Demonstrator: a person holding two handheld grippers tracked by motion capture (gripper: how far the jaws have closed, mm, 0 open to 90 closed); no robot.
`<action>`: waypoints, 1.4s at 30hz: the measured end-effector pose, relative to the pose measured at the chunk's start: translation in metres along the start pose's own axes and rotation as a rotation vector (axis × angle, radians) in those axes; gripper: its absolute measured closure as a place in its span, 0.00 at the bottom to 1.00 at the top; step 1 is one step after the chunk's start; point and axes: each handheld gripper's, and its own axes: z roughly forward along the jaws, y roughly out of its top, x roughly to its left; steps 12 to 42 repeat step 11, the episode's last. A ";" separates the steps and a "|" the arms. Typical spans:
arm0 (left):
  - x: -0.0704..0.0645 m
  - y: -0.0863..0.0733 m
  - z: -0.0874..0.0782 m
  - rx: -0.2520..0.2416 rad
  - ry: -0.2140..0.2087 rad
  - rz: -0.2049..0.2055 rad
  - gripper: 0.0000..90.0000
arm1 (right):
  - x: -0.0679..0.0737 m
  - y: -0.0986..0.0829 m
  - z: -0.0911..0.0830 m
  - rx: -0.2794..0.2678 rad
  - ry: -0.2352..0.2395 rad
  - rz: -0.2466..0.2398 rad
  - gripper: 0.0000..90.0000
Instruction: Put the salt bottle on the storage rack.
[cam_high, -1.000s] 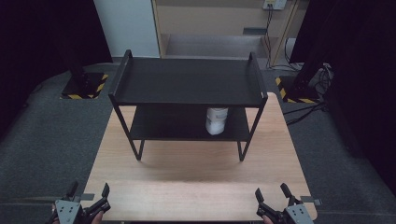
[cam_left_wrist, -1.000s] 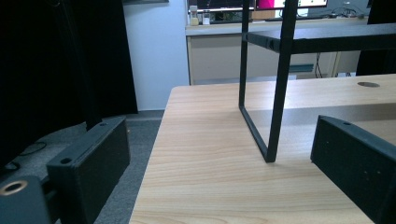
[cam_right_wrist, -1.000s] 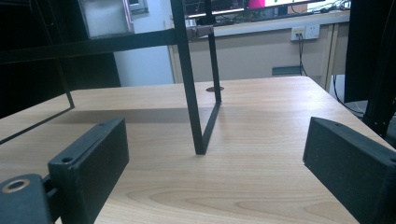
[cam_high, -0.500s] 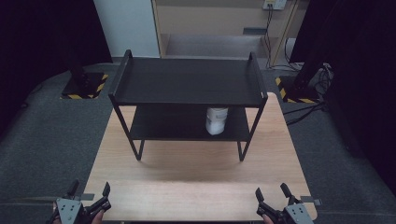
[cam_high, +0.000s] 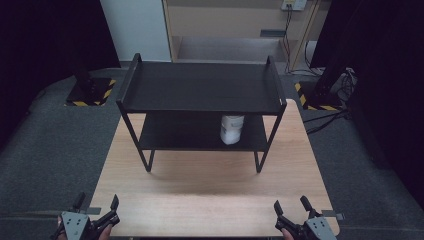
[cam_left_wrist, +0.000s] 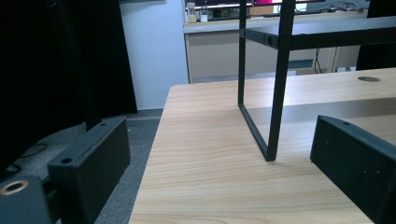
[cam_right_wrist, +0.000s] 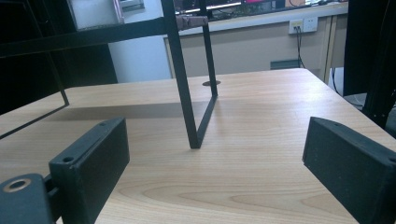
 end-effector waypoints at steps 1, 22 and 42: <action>0.000 0.000 0.000 0.001 -0.001 0.000 0.04 | 0.000 -0.001 0.000 -0.003 0.002 0.006 0.07; 0.001 0.001 -0.007 -0.013 -0.009 0.000 0.04 | 0.000 -0.001 -0.008 -0.020 0.010 0.021 0.07; 0.001 0.001 -0.007 -0.013 -0.009 0.000 0.04 | 0.000 -0.001 -0.008 -0.020 0.010 0.021 0.07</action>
